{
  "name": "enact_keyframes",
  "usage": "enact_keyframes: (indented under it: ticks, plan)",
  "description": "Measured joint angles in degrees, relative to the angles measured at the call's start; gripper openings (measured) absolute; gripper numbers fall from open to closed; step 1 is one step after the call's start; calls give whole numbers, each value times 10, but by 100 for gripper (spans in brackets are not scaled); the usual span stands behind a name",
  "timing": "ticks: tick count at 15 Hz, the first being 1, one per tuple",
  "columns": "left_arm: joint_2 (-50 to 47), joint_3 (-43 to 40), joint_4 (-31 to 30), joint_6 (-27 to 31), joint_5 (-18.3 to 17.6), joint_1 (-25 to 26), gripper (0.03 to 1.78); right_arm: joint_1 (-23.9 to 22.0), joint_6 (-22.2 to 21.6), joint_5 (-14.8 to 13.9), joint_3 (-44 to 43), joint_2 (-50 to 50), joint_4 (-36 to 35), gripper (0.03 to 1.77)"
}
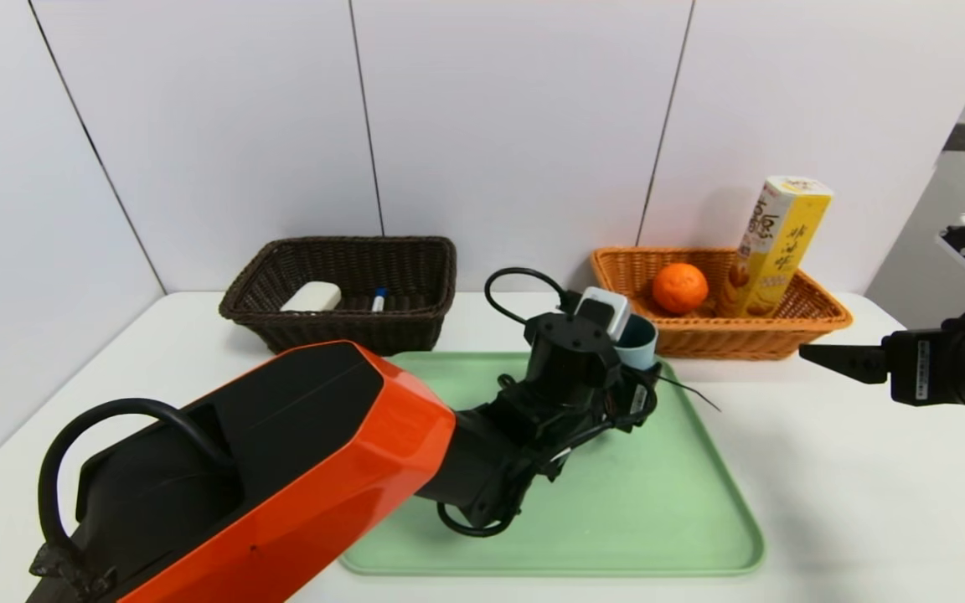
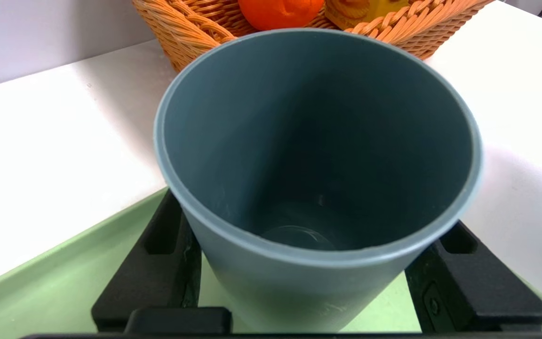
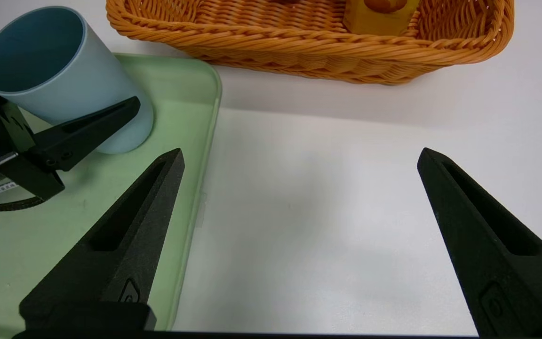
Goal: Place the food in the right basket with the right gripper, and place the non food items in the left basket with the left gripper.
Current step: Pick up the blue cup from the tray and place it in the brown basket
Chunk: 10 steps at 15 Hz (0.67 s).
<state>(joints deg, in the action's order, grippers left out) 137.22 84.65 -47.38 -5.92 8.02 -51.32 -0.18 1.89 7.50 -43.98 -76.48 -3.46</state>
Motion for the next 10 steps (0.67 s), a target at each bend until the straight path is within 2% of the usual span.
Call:
enact_keyframes:
  ticks: [3, 6, 8, 10]
  plan:
    - [-3, -1, 3, 0, 0, 0, 115, 0, 0, 0, 3, 2, 0, 171]
    - [-29, -12, 36, 0, 0, -1, 115, 0, -1, 0, 4, 2, 0, 171]
    - [-68, -23, 83, -2, -2, -1, 114, 0, -4, -1, 4, 2, 0, 171]
    - [-121, -29, 155, -10, -9, -1, 114, -1, -6, -1, 3, 3, 0, 171]
